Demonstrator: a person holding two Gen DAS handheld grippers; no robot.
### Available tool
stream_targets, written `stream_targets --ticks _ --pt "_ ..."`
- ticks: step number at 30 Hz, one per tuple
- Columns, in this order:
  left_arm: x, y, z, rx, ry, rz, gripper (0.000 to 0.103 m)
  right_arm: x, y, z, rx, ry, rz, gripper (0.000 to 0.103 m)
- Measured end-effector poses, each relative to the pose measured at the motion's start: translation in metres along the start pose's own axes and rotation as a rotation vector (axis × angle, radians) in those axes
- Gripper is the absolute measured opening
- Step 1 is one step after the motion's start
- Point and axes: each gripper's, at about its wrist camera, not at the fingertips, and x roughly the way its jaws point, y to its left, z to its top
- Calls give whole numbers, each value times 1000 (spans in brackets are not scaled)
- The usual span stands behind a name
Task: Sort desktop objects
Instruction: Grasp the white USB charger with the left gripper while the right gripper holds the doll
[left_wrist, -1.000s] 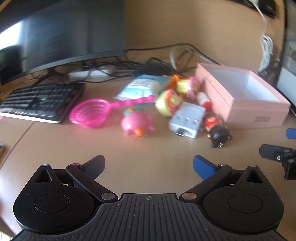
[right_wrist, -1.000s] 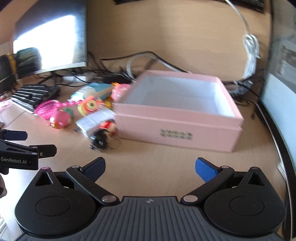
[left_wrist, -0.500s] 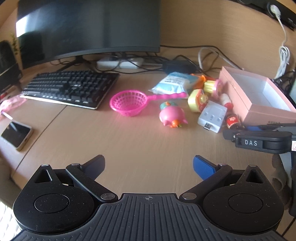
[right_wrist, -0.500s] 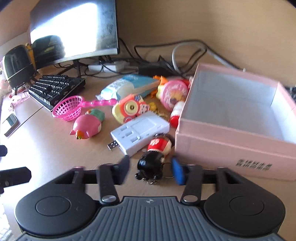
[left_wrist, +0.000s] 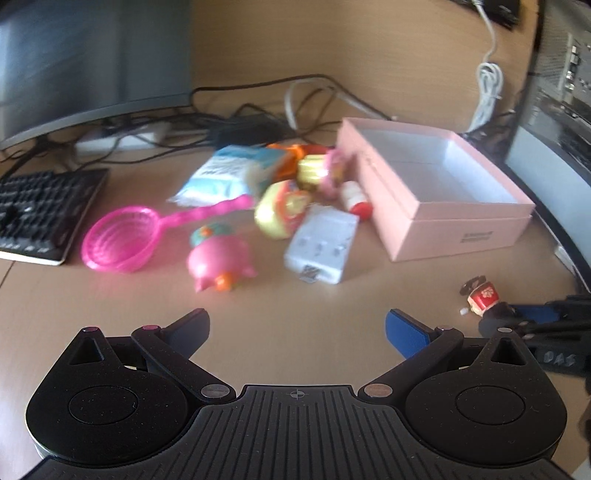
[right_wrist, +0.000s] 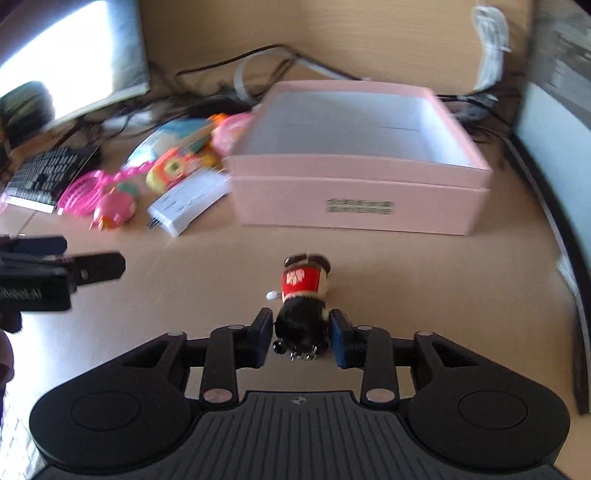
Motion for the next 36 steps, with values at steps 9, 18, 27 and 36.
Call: stream_targets --ticks 9,18,27,36 --pt "-10 -1 5 6 -15 28 103 3 -2 47 -66 -85 7 49" --pt "-28 25 2 -46 -18 93 103 48 18 88 -56 -50 152 46" --pt "11 3 20 45 4 39 103 12 21 80 -131 -157 100 63" --pt "76 -40 39 223 79 -11 86 -31 -26 17 2 -106 -25 67"
